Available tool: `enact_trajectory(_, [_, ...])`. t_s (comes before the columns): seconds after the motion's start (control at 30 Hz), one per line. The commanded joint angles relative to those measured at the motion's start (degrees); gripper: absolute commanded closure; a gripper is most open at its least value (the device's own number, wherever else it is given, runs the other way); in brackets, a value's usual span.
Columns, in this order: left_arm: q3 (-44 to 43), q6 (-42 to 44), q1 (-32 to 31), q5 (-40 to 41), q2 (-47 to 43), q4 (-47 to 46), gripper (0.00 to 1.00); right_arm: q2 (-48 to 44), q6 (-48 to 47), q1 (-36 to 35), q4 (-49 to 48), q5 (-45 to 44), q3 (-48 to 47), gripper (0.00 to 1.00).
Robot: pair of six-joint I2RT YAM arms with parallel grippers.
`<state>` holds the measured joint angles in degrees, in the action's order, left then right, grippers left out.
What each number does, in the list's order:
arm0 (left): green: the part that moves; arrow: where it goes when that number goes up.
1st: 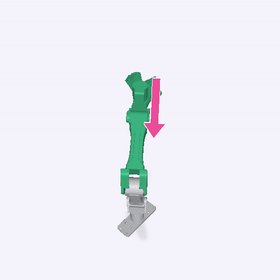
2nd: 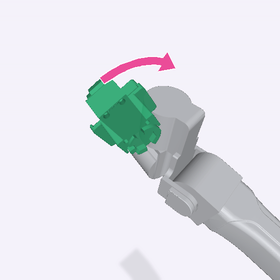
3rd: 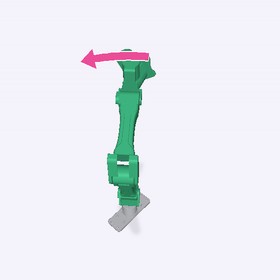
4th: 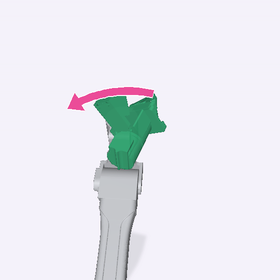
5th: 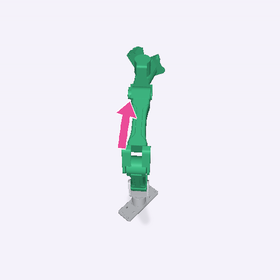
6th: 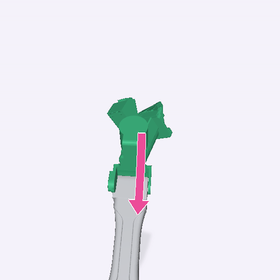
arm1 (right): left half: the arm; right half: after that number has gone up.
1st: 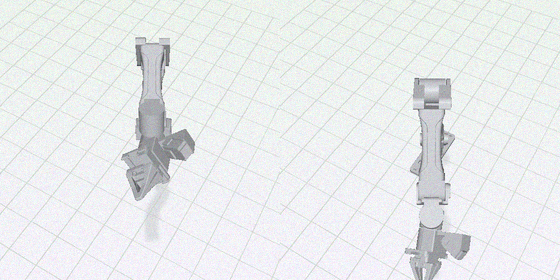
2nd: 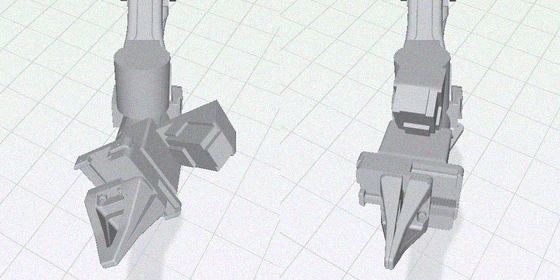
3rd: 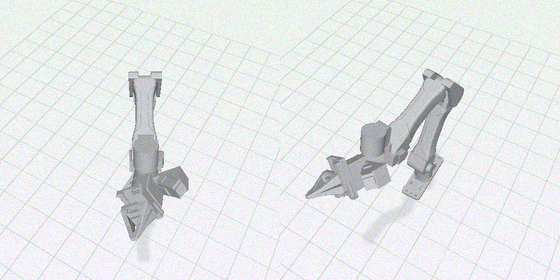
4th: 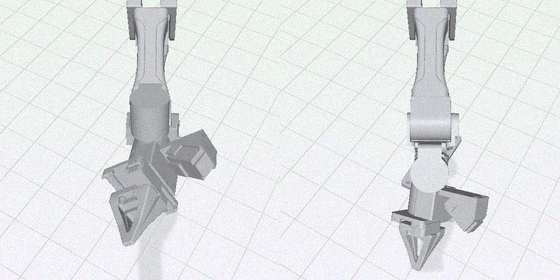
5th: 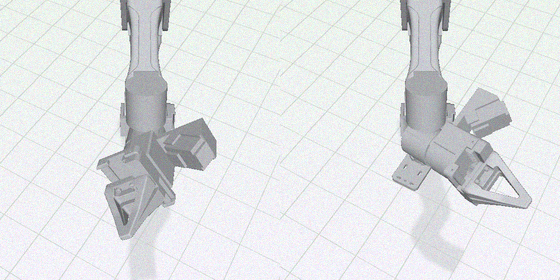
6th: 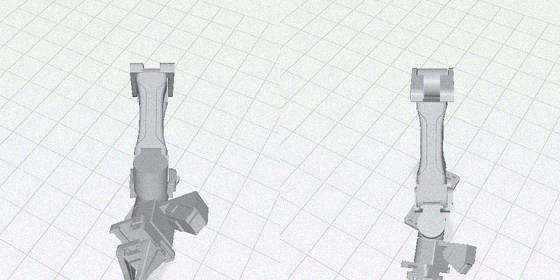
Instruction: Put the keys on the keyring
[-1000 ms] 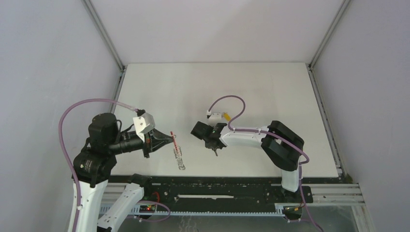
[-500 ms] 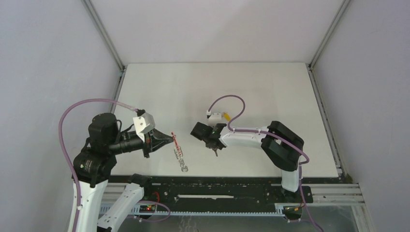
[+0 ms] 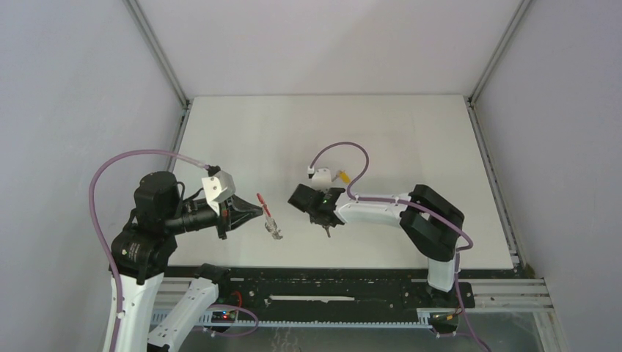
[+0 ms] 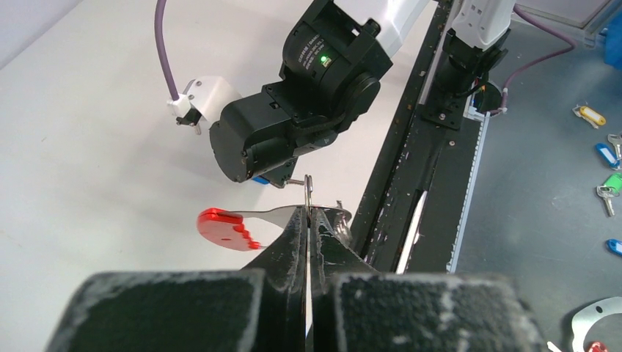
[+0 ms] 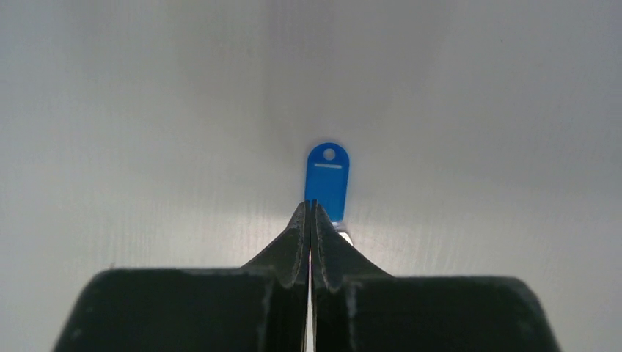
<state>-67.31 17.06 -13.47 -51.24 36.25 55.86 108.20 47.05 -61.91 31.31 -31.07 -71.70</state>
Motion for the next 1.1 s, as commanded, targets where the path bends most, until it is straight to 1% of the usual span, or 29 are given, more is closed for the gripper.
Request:
enact_trajectory(0.0, [-2.9, 0.9, 0.4, -0.3, -0.4, -1.6, 1.00, -6.3, -6.5, 0.1, -7.3, 4.1, 2.4, 0.96])
enact_trajectory(0.03, [-3.0, 0.9, 0.4, -0.2, -0.4, -1.4, 1.00, -8.0, -7.9, 0.4, -8.8, 5.8, 4.0, 0.88])
enact_trajectory(0.07, [-3.2, 1.0, 0.4, -0.2, -0.4, -1.3, 1.00, -10.0, -9.1, 0.6, -10.4, 7.2, 5.7, 0.72])
enact_trajectory(0.13, [-3.2, 1.2, 0.4, -0.3, -0.4, -0.8, 1.00, -15.4, -11.1, 0.9, -13.2, 9.1, 10.0, 0.47])
enact_trajectory(0.17, [-3.2, 1.2, 0.4, -0.3, -0.4, -0.7, 1.00, -17.4, -11.1, 1.4, -13.9, 10.0, 11.6, 0.38])
enact_trajectory(0.2, [-3.1, 1.2, 0.4, -0.5, -0.4, -0.5, 1.00, -19.2, -11.0, 2.4, -14.7, 12.3, 13.2, 0.35])
enact_trajectory(0.27, [-2.6, 1.2, 0.4, -0.8, -0.6, -0.2, 1.00, -22.6, -11.2, 6.5, -18.6, 17.7, 17.1, 0.37])
enact_trajectory(0.33, [-2.3, 1.1, 0.4, -1.0, -0.8, -0.1, 1.00, -25.7, -15.1, 9.7, -25.0, 25.8, 21.0, 0.37])
enact_trajectory(0.4, [-2.0, 1.0, 0.4, -1.1, -1.0, -0.1, 1.00, -28.3, -20.5, 10.1, -29.3, 28.5, 23.8, 0.34])
enact_trajectory(0.47, [-2.0, 0.7, 0.4, -1.4, -1.1, -0.1, 1.00, -29.2, -23.7, 11.0, -30.3, 30.3, 24.6, 0.32])
enact_trajectory(0.5, [-1.9, 0.5, 0.4, -1.6, -1.1, -0.2, 1.00, -29.2, -24.7, 11.9, -30.5, 32.8, 24.6, 0.33])
enact_trajectory(0.53, [-1.8, 0.3, 0.3, -1.9, -1.0, -0.1, 1.00, -28.7, -25.4, 12.3, -30.5, 33.0, 24.6, 0.36])
enact_trajectory(0.6, [-1.2, 0.1, 0.4, -2.3, -1.0, -0.1, 1.00, -27.4, -24.9, 13.2, -30.4, 34.0, 24.3, 0.44])
enact_trajectory(0.7, [-0.3, -0.1, 0.4, -2.6, -0.7, -0.2, 1.00, -24.1, -24.1, 12.2, -30.8, 33.7, 24.7, 0.53])
enact_trajectory(0.77, [-0.4, -0.3, 0.4, -2.7, -0.4, -0.1, 1.00, -21.6, -25.3, 9.0, -33.0, 29.7, 24.9, 0.54])
enact_trajectory(0.83, [-0.5, -0.4, 0.4, -2.6, -0.6, -0.1, 1.00, -18.9, -25.1, 7.8, -34.0, 27.0, 24.9, 0.56])
enact_trajectory(0.9, [-0.4, -0.2, 0.4, -2.3, -0.9, 0.0, 1.00, -17.1, -24.6, 7.2, -34.9, 24.4, 25.1, 0.58])
enact_trajectory(0.97, [0.0, -0.3, 0.4, -2.4, -1.1, -0.1, 1.00, -16.2, -25.3, 6.7, -36.9, 22.5, 25.7, 0.56])
enact_trajectory(1.07, [0.1, -0.9, 0.4, -3.0, -0.9, 0.1, 1.00, -15.3, -26.0, 6.2, -37.4, 20.2, 25.8, 0.56])
